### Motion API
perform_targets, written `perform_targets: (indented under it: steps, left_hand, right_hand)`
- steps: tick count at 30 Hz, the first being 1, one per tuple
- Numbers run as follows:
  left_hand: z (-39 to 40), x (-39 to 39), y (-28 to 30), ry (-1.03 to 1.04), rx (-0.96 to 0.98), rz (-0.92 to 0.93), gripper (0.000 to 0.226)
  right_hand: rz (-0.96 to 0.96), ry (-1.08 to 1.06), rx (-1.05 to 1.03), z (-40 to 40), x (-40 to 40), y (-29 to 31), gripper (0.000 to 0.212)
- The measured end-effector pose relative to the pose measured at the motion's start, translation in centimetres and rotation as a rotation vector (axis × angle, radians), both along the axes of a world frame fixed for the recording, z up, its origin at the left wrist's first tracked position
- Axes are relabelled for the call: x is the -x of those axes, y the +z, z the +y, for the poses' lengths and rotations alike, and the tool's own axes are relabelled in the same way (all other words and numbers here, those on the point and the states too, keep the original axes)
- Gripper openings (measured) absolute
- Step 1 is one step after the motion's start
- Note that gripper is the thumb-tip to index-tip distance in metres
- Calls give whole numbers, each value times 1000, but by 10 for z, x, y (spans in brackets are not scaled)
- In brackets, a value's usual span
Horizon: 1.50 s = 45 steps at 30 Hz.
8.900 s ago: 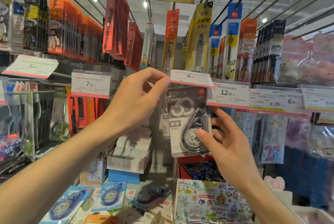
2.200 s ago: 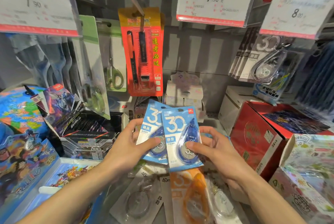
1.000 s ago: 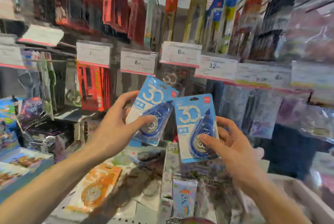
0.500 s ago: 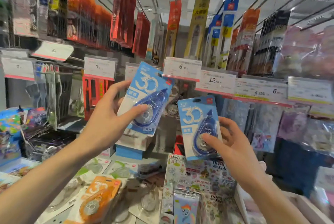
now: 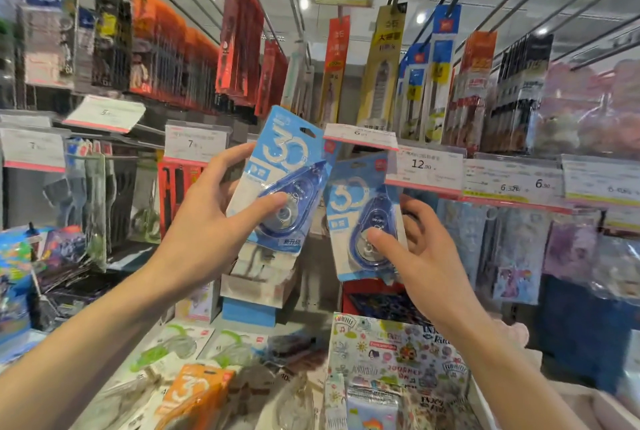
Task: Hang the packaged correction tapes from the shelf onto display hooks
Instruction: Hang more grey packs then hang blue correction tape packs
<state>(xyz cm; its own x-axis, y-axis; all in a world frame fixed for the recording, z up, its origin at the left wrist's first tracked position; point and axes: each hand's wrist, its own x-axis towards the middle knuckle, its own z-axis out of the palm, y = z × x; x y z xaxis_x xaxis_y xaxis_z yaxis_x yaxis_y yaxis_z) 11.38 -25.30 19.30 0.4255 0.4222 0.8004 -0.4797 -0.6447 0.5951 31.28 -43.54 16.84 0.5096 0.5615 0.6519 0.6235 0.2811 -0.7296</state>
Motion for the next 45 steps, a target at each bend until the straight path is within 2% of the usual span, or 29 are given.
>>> perform_targets:
  steps: [6,9,13,19,23,27,30,32,35,37,41,45]
  left_hand:
    - [6,-1,-1,-31,13,-9,58]
    - [9,-3,-3,-29,13,-5,60]
    - [14,-6,-8,-13,26,2,60]
    - [25,-14,-14,75,61,14,55]
    - [28,-16,-16,128,69,35,55]
    - [29,-14,-18,162,76,48,52]
    - [29,-13,-18,174,93,54,52]
    - [27,-13,-20,167,103,70,52]
    - [22,-18,-26,147,105,85,46]
    - [18,-23,-31,129,103,102,41]
    - [6,-40,-40,95,84,129,36]
    - [-7,-56,-51,66,72,125,38]
  right_hand:
    - [-37,-53,12,6,8,5,57]
    - [-37,-85,22,10,8,4,75]
    - [-90,-179,34,16,3,-3,58]
    - [-85,-291,114,51,-17,-2,63]
    - [-40,-371,201,80,-30,-2,57]
    - [12,-409,291,96,-38,-1,71]
    - [-11,-424,334,96,-40,1,57]
    - [1,-408,317,88,-38,2,41]
    - [-66,-371,245,67,-29,2,27]
    - [-103,-274,223,52,-18,1,12]
    - [-110,-46,206,30,6,-6,17]
    - [47,31,88,22,5,-15,28]
